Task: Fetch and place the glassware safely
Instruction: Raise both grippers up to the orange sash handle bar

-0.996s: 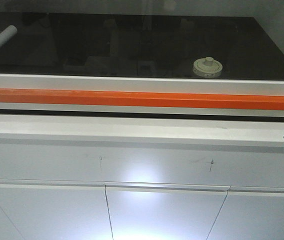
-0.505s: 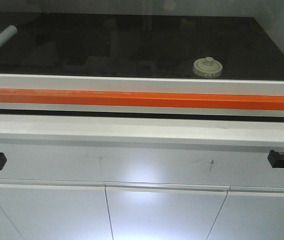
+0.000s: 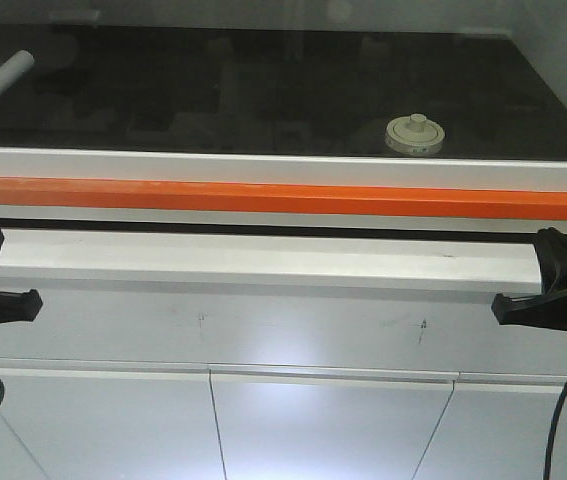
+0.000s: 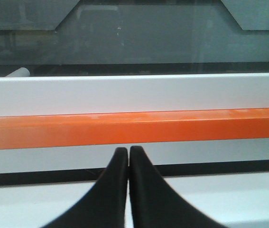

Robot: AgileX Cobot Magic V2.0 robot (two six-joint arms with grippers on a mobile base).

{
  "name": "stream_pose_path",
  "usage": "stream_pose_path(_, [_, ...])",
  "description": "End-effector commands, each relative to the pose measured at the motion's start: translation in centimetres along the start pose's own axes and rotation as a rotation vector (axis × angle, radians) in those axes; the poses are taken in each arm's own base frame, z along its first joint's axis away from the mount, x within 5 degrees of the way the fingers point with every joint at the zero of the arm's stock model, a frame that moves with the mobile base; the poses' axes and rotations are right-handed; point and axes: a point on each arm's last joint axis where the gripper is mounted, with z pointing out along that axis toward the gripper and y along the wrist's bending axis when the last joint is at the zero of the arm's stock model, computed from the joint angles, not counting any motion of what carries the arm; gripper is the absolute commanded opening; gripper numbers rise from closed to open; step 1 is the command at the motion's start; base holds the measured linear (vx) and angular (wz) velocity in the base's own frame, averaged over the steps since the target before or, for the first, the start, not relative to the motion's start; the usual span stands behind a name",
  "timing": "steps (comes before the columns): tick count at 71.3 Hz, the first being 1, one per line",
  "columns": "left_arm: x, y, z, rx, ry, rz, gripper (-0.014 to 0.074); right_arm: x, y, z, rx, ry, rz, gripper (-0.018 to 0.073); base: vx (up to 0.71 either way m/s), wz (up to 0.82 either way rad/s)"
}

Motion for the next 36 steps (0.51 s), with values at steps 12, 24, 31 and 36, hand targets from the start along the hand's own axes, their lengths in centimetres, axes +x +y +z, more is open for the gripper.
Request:
stream_pose_path(12, [-1.5,0.2,2.1,0.002,-0.11,-0.003,-0.0007,0.3,-0.2,1.2,0.01,-0.075,-0.035,-0.0001,0.0,0.0])
stream_pose_path(24, [-0.7,0.3,2.7,0.006,-0.111,-0.009,-0.0007,1.1,-0.3,1.6,0.018,-0.078,-0.026,-0.0001,0.0,0.0])
stream_pose_path(31, [-0.3,0.3,3.0,0.007,-0.11,-0.011,-0.0007,1.4,-0.3,1.7,0.017,-0.08,-0.024,-0.0001,0.0,0.0])
stream_pose_path(36, [0.0,0.3,3.4,0.007,-0.104,-0.012,-0.0007,1.7,-0.3,1.8,0.019,-0.083,-0.021,-0.0001,0.0,0.0])
